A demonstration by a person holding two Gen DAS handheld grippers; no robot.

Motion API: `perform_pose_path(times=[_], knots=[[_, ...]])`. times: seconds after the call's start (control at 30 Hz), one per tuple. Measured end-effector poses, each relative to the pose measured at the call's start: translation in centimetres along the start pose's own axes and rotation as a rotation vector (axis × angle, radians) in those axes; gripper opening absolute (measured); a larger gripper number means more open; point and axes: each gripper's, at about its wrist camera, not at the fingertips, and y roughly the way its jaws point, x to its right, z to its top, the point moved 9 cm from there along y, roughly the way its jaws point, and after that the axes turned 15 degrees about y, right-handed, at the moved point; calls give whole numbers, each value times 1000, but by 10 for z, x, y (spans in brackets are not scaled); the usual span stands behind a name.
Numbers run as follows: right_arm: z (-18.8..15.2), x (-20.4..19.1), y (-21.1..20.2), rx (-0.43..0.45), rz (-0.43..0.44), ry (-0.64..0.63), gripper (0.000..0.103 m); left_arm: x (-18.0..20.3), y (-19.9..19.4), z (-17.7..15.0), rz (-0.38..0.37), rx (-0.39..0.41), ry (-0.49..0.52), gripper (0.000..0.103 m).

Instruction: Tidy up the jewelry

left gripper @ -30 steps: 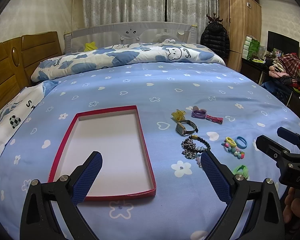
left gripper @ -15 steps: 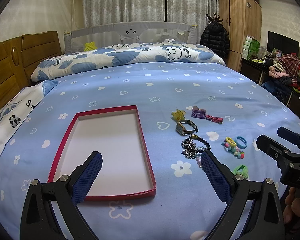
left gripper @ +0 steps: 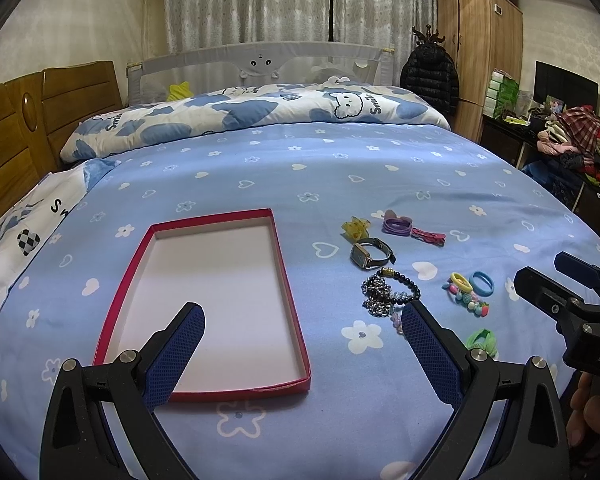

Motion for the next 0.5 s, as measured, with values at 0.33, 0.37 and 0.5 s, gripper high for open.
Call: perform_pose_path(times=[0.33,0.37,0.5], knots=[[-1,-3,1,-5,1,3,103,2,2,-1,-7,-11,3,99],[-2,-5,1,-7,1,4,103,2,3,-1,-8,-13,3,99],[-3,-9,2,-12,5,11,103,2,7,-1,-16,-21,2,99]])
